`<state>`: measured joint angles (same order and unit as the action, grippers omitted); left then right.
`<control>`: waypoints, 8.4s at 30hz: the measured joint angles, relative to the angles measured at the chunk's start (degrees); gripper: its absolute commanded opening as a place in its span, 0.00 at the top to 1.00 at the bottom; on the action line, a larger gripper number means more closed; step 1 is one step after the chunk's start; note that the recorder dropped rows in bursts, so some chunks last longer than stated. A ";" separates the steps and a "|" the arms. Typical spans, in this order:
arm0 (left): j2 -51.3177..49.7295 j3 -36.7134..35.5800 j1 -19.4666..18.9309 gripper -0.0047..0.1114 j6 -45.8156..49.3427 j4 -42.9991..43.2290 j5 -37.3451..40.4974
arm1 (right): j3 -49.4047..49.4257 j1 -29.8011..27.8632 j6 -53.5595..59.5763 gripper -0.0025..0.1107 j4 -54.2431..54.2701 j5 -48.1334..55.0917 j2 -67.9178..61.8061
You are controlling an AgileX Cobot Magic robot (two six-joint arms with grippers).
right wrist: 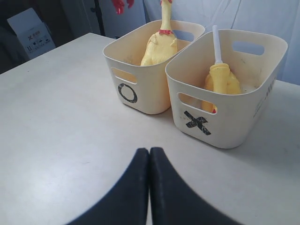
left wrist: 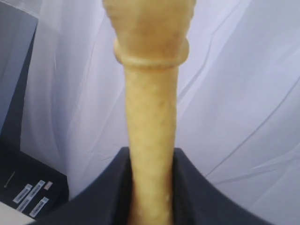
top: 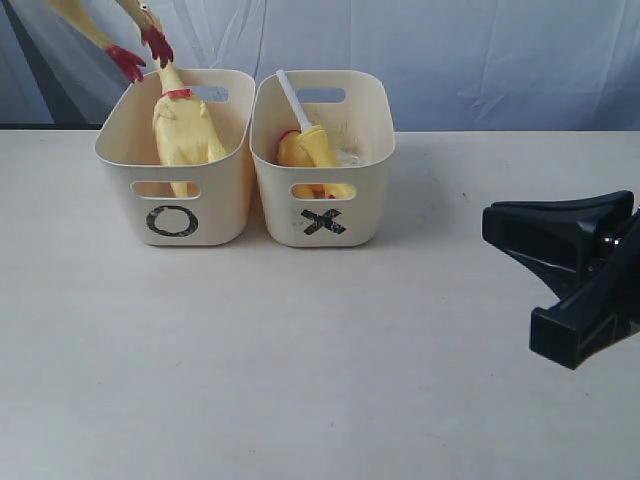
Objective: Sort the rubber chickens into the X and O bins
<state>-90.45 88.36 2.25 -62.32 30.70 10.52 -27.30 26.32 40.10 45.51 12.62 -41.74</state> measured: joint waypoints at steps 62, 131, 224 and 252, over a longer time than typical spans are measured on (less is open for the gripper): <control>-24.10 0.46 9.43 0.81 -1.26 4.63 -2.75 | 0.00 0.00 0.00 0.98 1.31 0.34 0.00; 22.32 -35.94 9.70 0.96 17.70 8.06 25.89 | 0.00 0.00 0.00 0.98 1.45 1.24 0.00; 90.13 -81.78 -2.69 0.96 24.96 -31.83 -15.13 | 23.15 -21.49 0.00 0.98 -42.60 -8.45 41.46; 90.22 -88.08 -2.69 0.96 24.96 -26.82 1.09 | 27.21 -21.49 0.00 0.98 -42.83 4.26 41.46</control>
<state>-0.23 0.28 -0.44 -37.37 3.88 11.61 -0.08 4.83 40.10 2.68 16.88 -0.28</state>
